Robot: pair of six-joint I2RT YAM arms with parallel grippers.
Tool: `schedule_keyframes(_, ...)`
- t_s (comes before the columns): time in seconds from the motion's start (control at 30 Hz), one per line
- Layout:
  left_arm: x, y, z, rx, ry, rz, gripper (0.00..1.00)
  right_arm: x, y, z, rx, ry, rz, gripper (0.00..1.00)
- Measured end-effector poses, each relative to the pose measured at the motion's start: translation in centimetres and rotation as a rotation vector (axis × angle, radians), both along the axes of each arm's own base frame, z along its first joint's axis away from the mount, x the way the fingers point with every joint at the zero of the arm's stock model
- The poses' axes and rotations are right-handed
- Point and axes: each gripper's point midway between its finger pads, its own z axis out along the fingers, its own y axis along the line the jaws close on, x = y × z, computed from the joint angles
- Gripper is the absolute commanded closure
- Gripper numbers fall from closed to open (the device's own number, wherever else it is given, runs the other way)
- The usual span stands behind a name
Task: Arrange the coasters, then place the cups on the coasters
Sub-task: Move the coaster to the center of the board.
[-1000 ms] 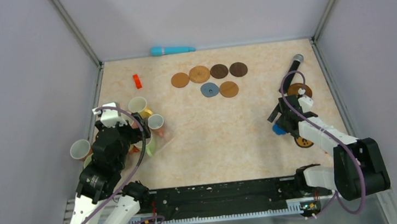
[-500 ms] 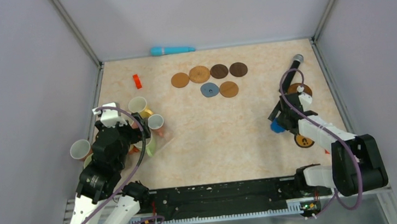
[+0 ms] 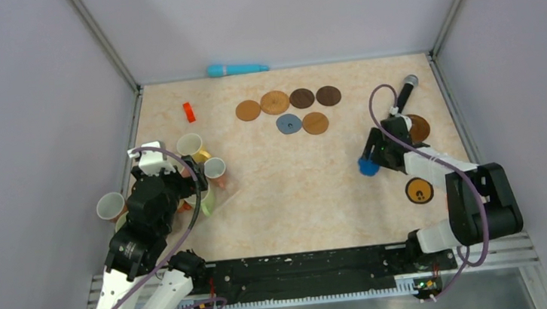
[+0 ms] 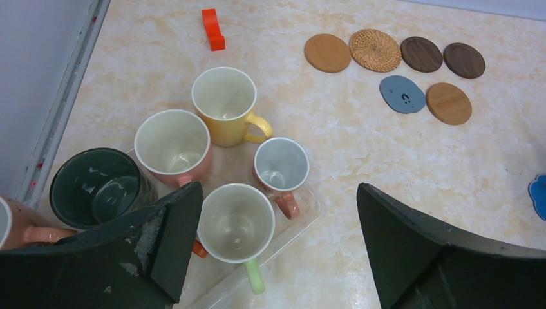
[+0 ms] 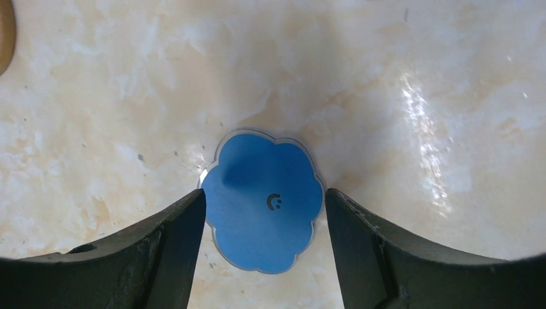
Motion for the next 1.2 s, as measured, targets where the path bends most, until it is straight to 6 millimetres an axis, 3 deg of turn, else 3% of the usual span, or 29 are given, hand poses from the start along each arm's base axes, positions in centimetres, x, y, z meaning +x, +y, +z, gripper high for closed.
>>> schedule_keyframes(0.17,0.0,0.0,0.0,0.000,0.000,0.000,0.05,1.5,1.5,0.0,-0.017,-0.021,0.086,0.33)
schedule_keyframes(0.4,0.0,0.0,0.0,0.000,0.000,0.000,0.06,3.1,6.2,0.0,-0.031,-0.031,0.210,0.35)
schedule_keyframes(0.6,0.0,0.0,0.0,0.000,0.000,0.000,0.05,3.0,9.3,0.0,-0.057,-0.029,0.277,0.24)
schedule_keyframes(0.83,0.0,0.0,0.0,-0.001,0.000,-0.002,0.06,1.9,9.5,-0.1,-0.097,0.011,0.296,0.21)
schedule_keyframes(1.2,0.0,-0.1,0.0,-0.002,0.001,-0.007,0.06,-0.9,8.8,-0.5,-0.136,0.085,0.345,0.29)
